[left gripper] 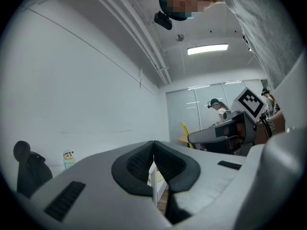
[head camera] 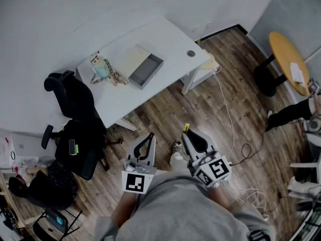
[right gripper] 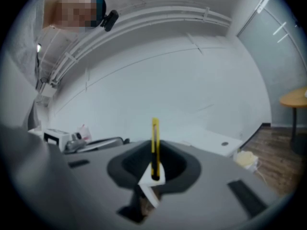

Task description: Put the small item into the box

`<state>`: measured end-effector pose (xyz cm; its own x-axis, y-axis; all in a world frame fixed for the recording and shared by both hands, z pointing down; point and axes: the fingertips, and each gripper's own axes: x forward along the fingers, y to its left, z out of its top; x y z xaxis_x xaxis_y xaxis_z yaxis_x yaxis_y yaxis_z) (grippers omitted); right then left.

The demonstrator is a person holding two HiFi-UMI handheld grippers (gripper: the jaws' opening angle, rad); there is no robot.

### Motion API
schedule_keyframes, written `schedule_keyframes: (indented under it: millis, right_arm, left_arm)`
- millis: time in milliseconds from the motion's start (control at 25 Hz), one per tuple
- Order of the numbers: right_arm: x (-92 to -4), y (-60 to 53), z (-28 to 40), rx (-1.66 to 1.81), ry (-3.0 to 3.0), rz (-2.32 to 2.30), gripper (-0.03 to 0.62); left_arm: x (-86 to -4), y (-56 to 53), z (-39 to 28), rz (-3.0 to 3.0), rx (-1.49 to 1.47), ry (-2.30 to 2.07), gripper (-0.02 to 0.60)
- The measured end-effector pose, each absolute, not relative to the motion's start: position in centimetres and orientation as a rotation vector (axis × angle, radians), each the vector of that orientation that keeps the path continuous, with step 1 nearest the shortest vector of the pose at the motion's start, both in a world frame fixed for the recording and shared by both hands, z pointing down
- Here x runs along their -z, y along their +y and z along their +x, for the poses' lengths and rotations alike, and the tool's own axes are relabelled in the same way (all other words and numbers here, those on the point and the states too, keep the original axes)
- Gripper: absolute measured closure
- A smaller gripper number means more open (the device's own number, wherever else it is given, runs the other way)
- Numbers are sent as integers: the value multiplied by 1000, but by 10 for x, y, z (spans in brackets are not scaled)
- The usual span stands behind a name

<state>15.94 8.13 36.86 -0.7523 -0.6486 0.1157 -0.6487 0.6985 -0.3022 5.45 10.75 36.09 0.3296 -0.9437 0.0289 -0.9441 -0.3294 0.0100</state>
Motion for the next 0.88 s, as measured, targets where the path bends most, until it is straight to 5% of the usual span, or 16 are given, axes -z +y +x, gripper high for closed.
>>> schedule_keyframes:
  millis: [880]
  right_arm:
    - [-377, -19, 215, -543, -2965, 879, 522]
  left_arm:
    - [-363, 22, 114, 2411, -50, -2001, 549]
